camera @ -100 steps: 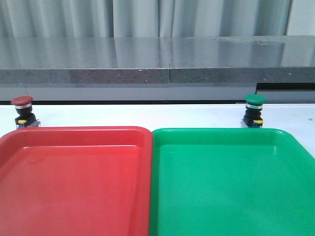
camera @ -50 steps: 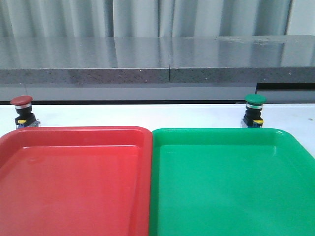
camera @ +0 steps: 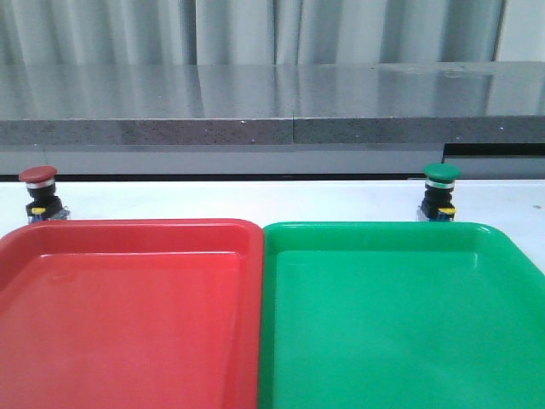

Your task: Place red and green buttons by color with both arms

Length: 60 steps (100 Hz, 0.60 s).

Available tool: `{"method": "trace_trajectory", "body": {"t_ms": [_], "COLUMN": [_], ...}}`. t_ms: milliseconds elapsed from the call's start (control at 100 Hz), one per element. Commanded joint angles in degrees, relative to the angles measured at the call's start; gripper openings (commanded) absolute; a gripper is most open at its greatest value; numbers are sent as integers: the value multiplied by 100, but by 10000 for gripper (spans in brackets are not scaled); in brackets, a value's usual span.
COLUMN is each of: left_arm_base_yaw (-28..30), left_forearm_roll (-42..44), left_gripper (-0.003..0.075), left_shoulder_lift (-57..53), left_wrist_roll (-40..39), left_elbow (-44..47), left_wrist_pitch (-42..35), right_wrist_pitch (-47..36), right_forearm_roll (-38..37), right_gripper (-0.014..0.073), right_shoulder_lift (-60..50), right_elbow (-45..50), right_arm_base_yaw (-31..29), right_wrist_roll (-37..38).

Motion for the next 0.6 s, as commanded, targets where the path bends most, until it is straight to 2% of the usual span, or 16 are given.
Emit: {"method": "trace_trajectory", "body": {"t_ms": [0,40,110,230,310,360,590], "left_arm_base_yaw": [-49,-49,-49,-49,-49,-49,-49], "left_forearm_roll": [-22,-22,-22,-22,-73,-140,-273], "left_gripper": [9,42,144,394,510,538,531], "left_shoulder_lift": [710,959,1440,2295,2880,3265,5129], "left_wrist_roll": [-44,-44,-44,-44,-44,-44,-44], "left_elbow": [-454,-551,-747,-1178,-1536,-1806,-3302], "left_wrist_pitch": [-332,-346,-346,-288,-112,71,1199], "right_wrist_pitch": [-416,-416,-416,-416,-416,-416,-416], "right_forearm_roll": [-50,-50,-50,-50,-50,-50,-50], "right_gripper": [-64,-64,-64,-64,-64,-64,-64], "right_shoulder_lift": [-127,-127,-127,-127,-127,-127,-127], "right_elbow": [-111,-111,-111,-111,-111,-111,-111], "right_arm_base_yaw": [-17,-17,-17,-17,-17,-17,-17], "right_wrist_roll": [-8,-8,-8,-8,-8,-8,-8]}}
